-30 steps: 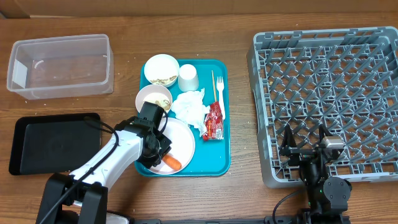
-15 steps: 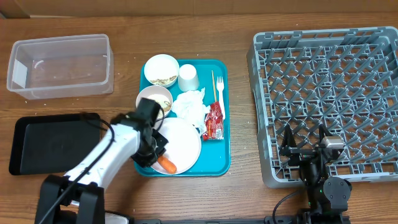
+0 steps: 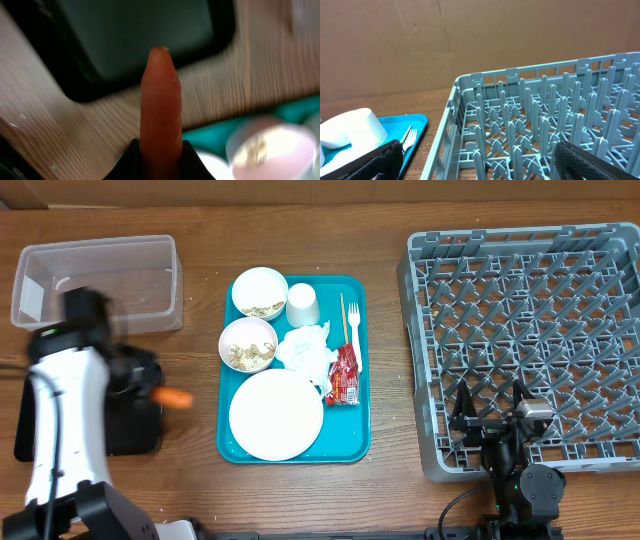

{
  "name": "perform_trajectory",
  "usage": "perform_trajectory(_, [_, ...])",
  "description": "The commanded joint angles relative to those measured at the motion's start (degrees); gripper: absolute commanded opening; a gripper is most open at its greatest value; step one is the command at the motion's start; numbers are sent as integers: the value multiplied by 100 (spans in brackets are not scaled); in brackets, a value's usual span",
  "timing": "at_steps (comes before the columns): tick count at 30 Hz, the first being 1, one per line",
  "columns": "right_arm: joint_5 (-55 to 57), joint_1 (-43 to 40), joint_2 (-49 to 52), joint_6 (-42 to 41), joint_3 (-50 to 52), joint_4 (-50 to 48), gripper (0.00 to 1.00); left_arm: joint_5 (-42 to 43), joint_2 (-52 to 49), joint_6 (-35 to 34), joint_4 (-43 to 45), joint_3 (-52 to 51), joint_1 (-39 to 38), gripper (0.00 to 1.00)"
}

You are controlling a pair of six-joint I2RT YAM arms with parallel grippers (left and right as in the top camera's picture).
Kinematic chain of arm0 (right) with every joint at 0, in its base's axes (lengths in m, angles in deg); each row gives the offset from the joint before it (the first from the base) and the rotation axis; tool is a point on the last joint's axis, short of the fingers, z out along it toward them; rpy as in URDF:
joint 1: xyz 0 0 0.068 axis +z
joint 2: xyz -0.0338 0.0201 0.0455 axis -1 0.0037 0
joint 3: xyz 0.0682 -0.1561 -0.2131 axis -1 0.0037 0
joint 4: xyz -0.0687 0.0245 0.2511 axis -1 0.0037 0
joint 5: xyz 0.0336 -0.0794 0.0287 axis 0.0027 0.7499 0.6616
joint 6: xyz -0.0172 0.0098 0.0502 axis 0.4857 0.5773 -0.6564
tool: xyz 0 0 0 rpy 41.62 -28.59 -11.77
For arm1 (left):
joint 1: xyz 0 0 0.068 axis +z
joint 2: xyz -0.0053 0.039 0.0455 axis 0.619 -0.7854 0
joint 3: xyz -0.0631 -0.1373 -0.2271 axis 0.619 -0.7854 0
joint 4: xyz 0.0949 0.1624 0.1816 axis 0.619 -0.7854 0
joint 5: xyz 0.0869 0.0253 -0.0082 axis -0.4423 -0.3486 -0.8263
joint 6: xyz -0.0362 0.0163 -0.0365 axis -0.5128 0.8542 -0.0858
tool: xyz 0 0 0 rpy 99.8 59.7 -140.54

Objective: Sort waste into correct bins and load items into the dishwasher rack
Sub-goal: 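Carry the carrot left and drop it onto the black tray, then reach the left gripper to the front white bowl and grip its rim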

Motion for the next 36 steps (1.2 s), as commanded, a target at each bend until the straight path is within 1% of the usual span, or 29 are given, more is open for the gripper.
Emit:
perform_trajectory(1, [39,-37,-44,-17,55,-39,100,-400,4,201,203,-131,933,4])
perform_trajectory(4, [39,-37,-44,-20,55,-39,100,-474,0,348,643,-426,1469,4])
perform_trajectory(7, [39,-37,-44,-17,55,-39,100,-426,-15,382,1005,-769,1805,5])
perform_trajectory(9, [39,-37,-44,-17,55,-42,100,-439,-22,385,1270,-990,1939,16])
perform_trajectory(12, [39,-37,-44,-17,55,-42,100,-468,-24,389,1541,-1215,2041,22])
perform_trajectory(13, [39,-37,-44,-20,55,-42,100,-468,-24,389,1561,-1237,2052,26])
perform_trajectory(14, [39,-37,-44,-17,55,-39,100,-466,-24,396,1563,-1237,2052,36])
perform_trajectory(16, [39,-37,-44,-17,55,-39,100,-444,-22,409,1561,-1237,2052,66])
perform_trajectory(17, [39,-37,-44,-20,55,-42,100,-437,-22,422,1550,-1237,2050,83])
perform_trajectory(18, [39,-37,-44,-17,55,-39,100,-411,-22,457,1541,-1237,2050,96])
perform_trajectory(19, [39,-37,-44,-17,55,-39,100,-387,-22,481,1537,-1235,2050,100])
perform_trajectory(24, [39,-37,-44,-17,55,-39,100,-212,-9,570,1375,-1121,2044,100])
perform_trajectory(30, [39,-37,-44,-17,55,-39,100,61,188,940,739,-431,1891,100])
perform_trajectory(32, [39,-37,-44,-17,55,-42,100,61,439,1117,474,-48,1528,100])
perform_trajectory(36, [39,-37,-44,-17,55,-39,100,168,1067,1633,549,144,175,100])
